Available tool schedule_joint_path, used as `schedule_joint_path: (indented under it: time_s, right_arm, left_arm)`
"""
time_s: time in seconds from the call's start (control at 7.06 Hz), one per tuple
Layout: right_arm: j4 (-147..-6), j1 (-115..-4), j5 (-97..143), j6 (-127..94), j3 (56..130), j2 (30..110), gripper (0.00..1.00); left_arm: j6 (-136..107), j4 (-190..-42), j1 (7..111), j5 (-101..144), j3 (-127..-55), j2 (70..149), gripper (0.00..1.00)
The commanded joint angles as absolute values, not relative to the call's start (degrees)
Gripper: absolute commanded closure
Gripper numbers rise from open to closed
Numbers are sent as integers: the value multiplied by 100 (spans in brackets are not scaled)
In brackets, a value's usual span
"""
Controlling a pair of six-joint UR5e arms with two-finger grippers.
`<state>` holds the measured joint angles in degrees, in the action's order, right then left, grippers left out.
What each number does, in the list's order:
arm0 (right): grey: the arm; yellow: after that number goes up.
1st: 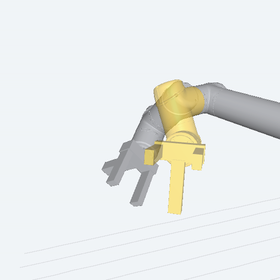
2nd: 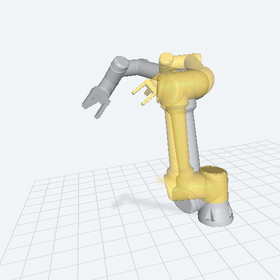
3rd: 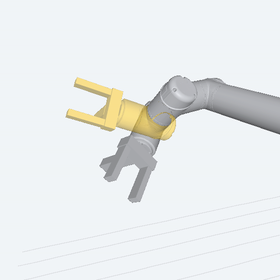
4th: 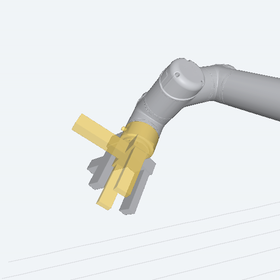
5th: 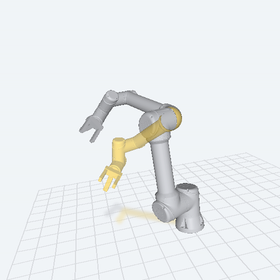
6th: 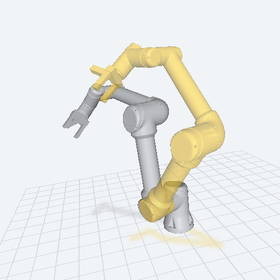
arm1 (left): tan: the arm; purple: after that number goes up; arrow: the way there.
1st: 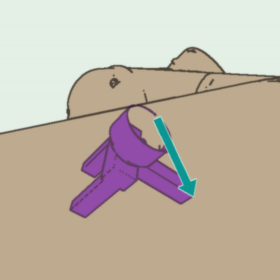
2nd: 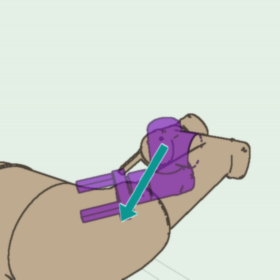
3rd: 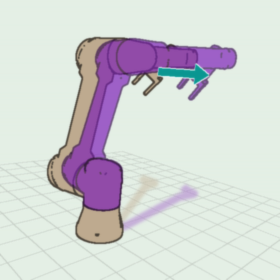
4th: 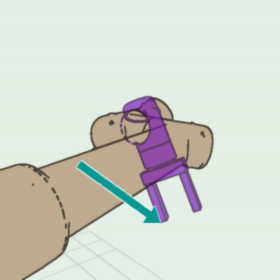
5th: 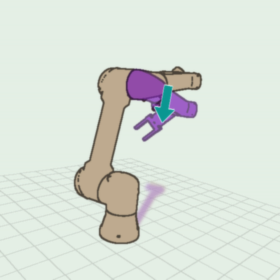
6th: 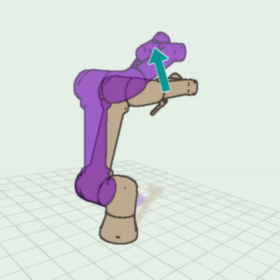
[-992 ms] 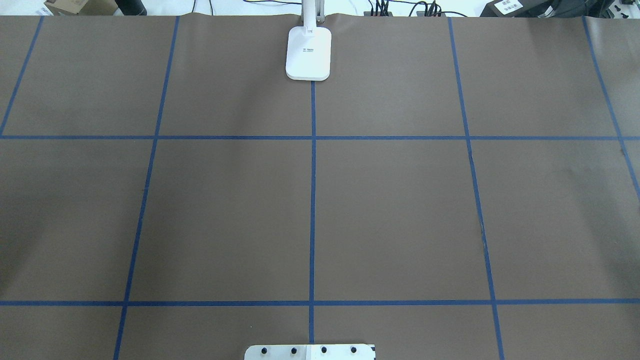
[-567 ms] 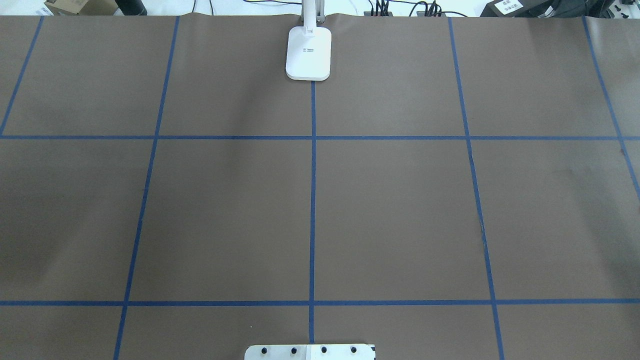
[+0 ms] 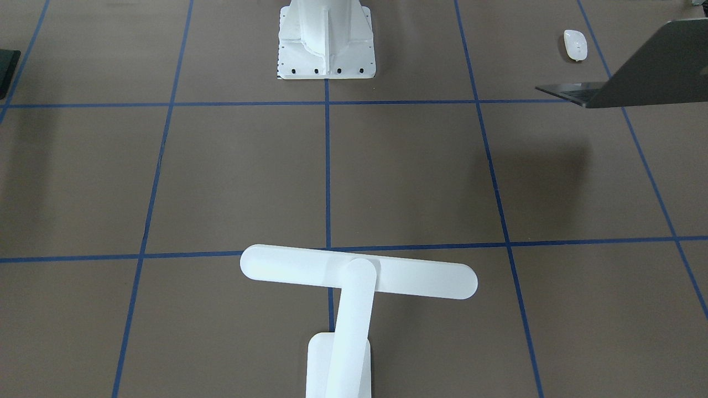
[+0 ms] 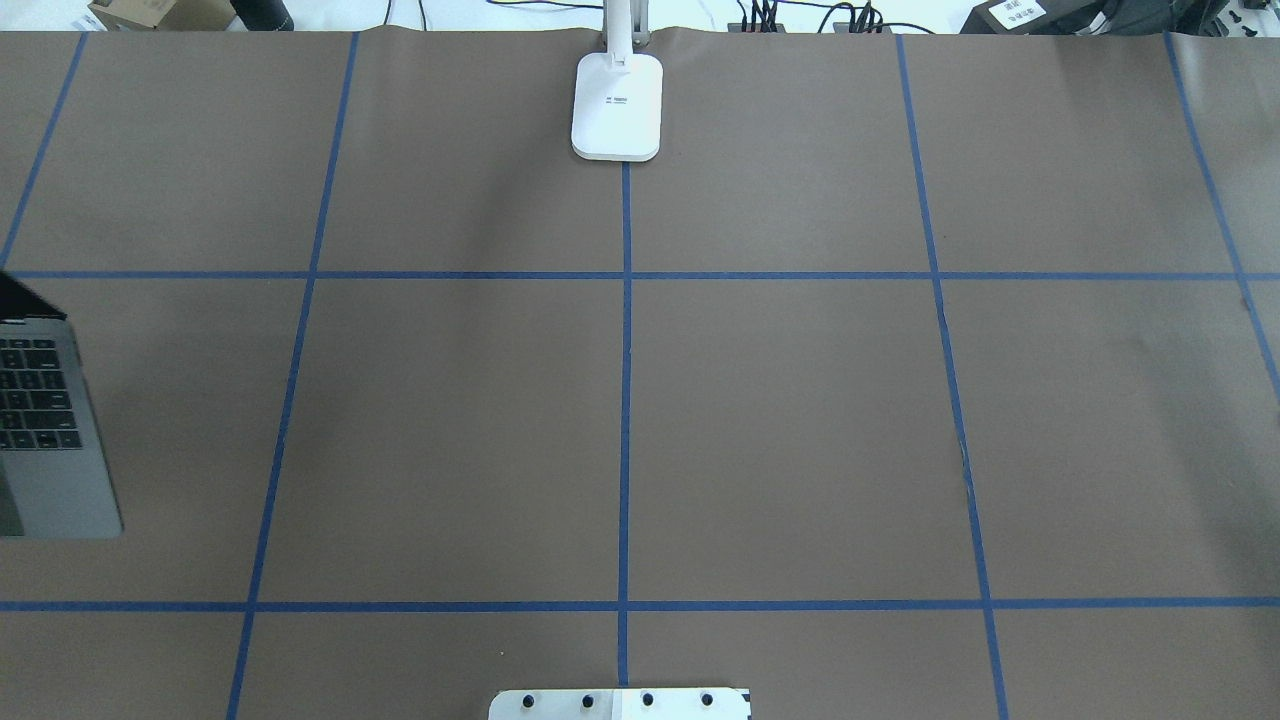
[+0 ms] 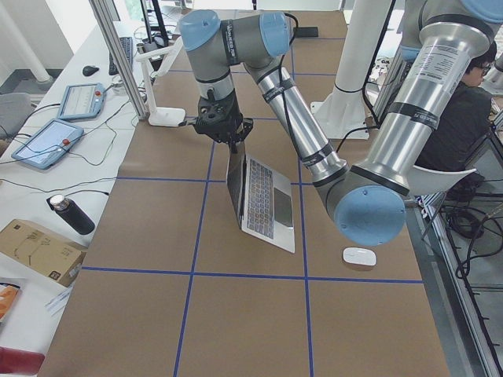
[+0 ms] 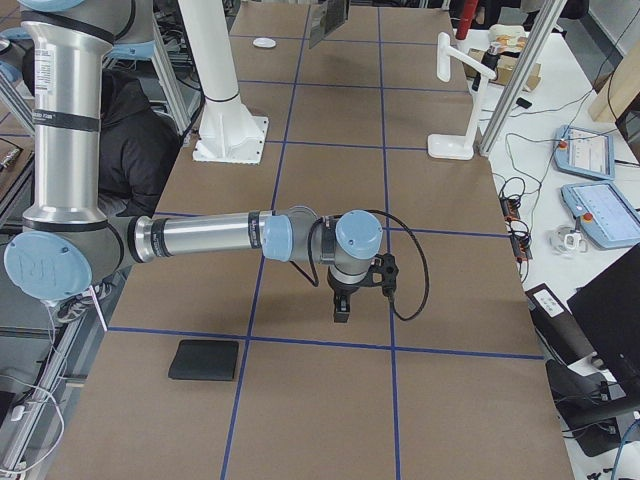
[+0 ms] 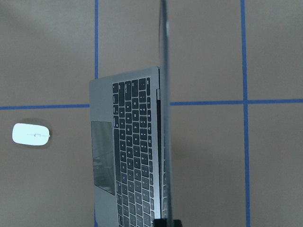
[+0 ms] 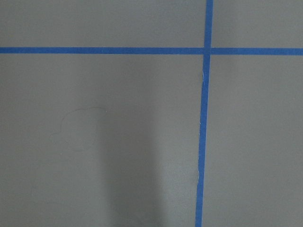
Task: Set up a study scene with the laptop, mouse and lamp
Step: 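Lower the laptop onto the table with the left gripper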
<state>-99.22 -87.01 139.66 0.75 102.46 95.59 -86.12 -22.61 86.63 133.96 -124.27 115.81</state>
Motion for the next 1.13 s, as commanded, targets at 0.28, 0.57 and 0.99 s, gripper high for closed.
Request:
schedule_joint_path:
  time_s: [0.28,0.57,0.99]
  right_arm:
    - [-9923,-8701,13966,70,10248,9554,0]
    - [-9923,-8701,13975,70,10222,9554,0]
    - [-9923,-8701,13975,70,10204,9562,0]
  left_arm:
    - [-10790,-2345,6700,13824,-12281,13014,100]
    - [-11536,-2635,6173,13825,-11788,13568,100]
    - [-11812,-2865,5460,13825,-11646,13570,100]
